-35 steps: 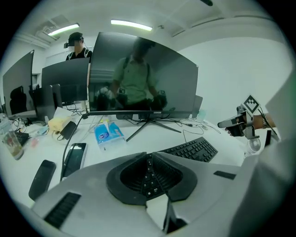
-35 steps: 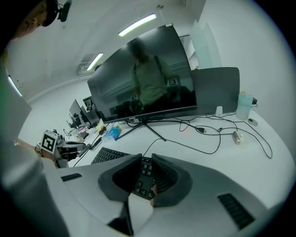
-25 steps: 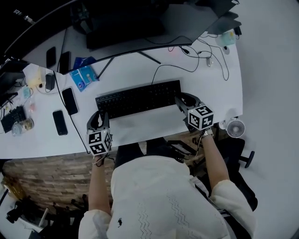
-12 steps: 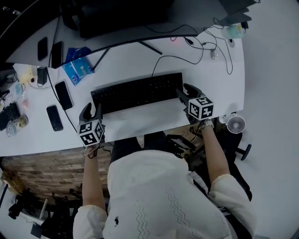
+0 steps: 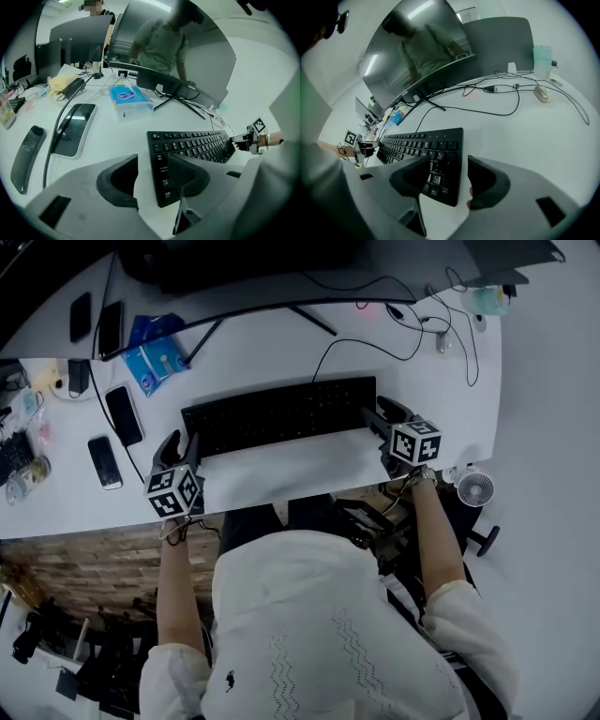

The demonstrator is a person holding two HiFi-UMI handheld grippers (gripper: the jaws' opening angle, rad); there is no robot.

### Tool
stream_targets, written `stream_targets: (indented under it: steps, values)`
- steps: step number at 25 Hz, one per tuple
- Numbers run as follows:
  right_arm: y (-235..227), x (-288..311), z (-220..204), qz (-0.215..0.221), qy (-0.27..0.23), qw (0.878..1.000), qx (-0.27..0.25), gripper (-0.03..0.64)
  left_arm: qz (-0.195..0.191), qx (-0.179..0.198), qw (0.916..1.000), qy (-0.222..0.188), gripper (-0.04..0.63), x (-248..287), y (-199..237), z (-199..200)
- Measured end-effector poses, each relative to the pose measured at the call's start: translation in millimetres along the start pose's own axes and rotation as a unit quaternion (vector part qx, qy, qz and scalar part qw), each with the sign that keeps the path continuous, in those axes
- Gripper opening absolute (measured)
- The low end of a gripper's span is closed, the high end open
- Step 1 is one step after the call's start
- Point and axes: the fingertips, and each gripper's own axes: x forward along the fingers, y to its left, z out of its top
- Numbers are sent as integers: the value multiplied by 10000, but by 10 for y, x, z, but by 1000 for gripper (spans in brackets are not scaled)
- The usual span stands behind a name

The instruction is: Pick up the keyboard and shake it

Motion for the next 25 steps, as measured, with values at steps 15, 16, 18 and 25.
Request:
stream_targets:
  steps: [15,16,18,25]
  values:
    - [98,62,-75,632,458,9969,-48,256,-857,-329,9950,384,219,67,-133,-116]
    - [93,60,-73,660,459,9968,-17,256,-927,-387,9941,397,219,69,-136,-115]
    - [91,55,-65,712,476,9963,31,252,-1069,-512,9921,416,236,72,-141,-109]
    - [80,48,-67,888,577,9944,-32,239,-1392,-448,9877,549,242,74,-194,-104]
